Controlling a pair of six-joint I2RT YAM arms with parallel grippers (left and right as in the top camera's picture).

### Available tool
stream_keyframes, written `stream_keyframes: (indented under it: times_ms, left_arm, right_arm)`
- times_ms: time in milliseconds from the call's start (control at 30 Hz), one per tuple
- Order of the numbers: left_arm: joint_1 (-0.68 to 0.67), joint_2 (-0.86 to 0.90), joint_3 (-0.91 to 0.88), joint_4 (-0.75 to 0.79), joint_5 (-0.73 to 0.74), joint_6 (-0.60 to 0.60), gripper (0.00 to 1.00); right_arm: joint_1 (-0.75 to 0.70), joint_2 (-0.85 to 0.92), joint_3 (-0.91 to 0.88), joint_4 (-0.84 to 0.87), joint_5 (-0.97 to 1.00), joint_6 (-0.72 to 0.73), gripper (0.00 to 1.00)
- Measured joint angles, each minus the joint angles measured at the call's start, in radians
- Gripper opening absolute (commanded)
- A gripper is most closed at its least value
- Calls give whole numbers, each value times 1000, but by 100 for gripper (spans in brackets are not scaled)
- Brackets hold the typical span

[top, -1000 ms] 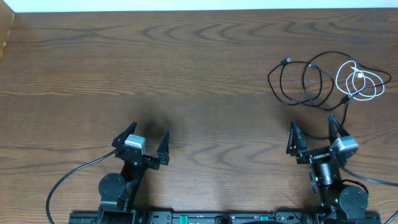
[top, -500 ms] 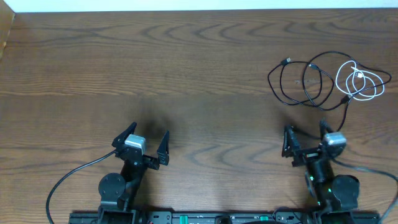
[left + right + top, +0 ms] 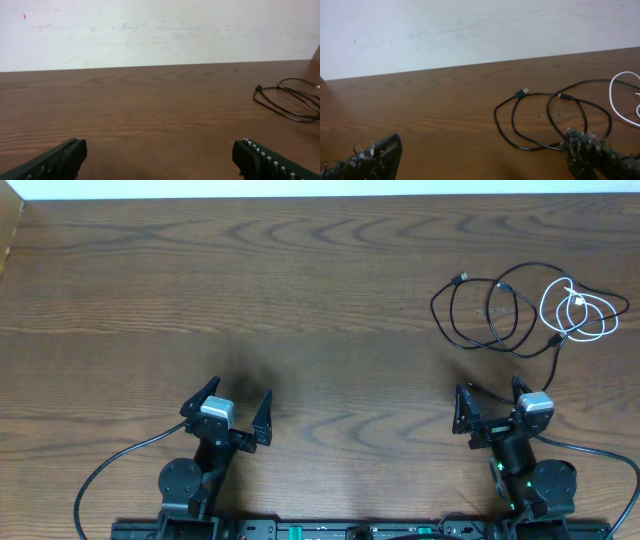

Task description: Untangle cables

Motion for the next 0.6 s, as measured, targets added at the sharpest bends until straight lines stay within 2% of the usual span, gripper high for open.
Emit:
stream_keyframes:
  times_ms: [333, 433, 600]
  left_arm:
    - [0, 0, 0, 0, 0, 0, 98]
    - [0, 0, 0, 0, 0, 0, 98]
    - [0, 0, 0, 0, 0, 0, 98]
  right_arm:
    - [0, 0, 0, -1, 8, -9, 99]
    - [0, 0, 0, -1, 13, -84, 99]
    - [8, 0, 0, -2, 15, -285, 99]
